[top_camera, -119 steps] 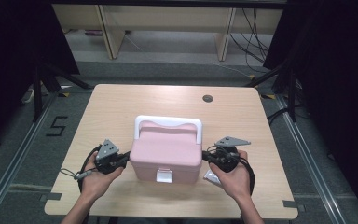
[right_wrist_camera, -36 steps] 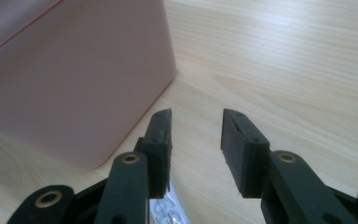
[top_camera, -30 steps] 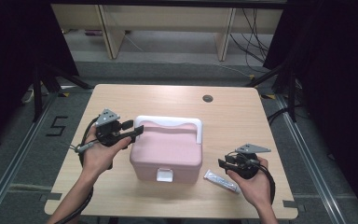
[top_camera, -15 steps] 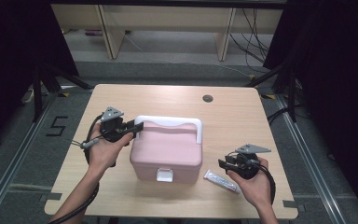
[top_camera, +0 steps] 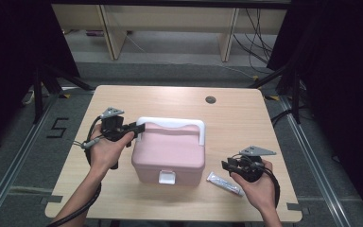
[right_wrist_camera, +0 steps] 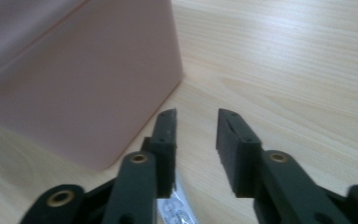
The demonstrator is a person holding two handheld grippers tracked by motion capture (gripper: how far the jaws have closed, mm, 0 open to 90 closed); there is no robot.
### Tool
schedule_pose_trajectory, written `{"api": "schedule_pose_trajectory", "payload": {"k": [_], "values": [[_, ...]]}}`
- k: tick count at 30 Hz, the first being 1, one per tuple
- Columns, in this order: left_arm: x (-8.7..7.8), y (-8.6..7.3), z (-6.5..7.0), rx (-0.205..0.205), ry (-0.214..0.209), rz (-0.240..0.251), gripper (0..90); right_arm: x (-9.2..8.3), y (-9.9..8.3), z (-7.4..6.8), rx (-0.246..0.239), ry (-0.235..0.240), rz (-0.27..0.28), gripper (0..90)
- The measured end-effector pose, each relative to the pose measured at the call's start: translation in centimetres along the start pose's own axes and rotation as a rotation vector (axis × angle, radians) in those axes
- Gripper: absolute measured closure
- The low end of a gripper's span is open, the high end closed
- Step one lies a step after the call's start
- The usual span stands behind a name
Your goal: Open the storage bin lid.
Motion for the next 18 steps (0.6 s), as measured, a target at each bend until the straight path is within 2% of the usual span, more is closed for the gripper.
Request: {"api": "schedule_pose_trajectory", "payload": {"k": [1, 2, 5, 7, 8, 11, 12, 13, 15, 16, 18], "values": [[0.0, 0.0, 0.0, -0.005, 0.001, -0.004, 70.6, -0.2, 0.1, -0.4, 0.015, 0.015, 0.015, 78.4], [0.0, 0.1, 0.0, -0.013, -0.005, -0.013, 70.6, -0.3, 0.1, -0.4, 0.002, 0.009, 0.023, 83.2], [0.0, 0.2, 0.0, -0.022, -0.008, -0.026, 70.6, -0.6, 0.2, -0.4, -0.025, 0.015, 0.020, 90.0], [0.0, 0.3, 0.0, -0.027, -0.013, -0.031, 70.6, -0.7, 0.2, -1.0, -0.004, 0.037, 0.019, 90.0], [0.0, 0.4, 0.0, -0.037, -0.013, -0.038, 70.7, -1.0, 0.3, -1.3, -0.025, 0.049, 0.010, 90.0], [0.0, 0.4, 0.0, -0.037, -0.017, -0.044, 70.7, -1.1, 0.4, -2.4, -0.029, 0.084, 0.012, 90.0], [-0.1, 0.4, -0.1, -0.031, -0.016, -0.057, 70.7, -1.2, 0.5, -2.5, -0.064, 0.091, 0.014, 90.0], [0.0, 0.5, 0.0, -0.051, -0.018, -0.044, 70.7, -1.2, 0.4, -3.1, -0.039, 0.111, 0.006, 90.0], [0.0, 0.6, -0.1, -0.059, -0.022, -0.051, 70.7, -1.4, 0.6, -3.5, -0.077, 0.115, 0.020, 90.0], [0.0, 0.6, -0.1, -0.065, -0.021, -0.051, 70.7, -1.4, 0.6, -3.5, -0.077, 0.115, 0.020, 90.0], [0.1, 0.8, -0.1, -0.068, -0.022, -0.057, 70.7, -1.7, 0.8, -4.4, -0.050, 0.150, 0.028, 90.0]]}}
Point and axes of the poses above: each handheld gripper's, and its own axes: x roughly forward along the jaws, y roughly out of its top, z roughly to its right, the point moved 5 cm from there along x, roughly forward along the jaws, and after that the axes turned 1 degree about z, right-handed, at the moved point
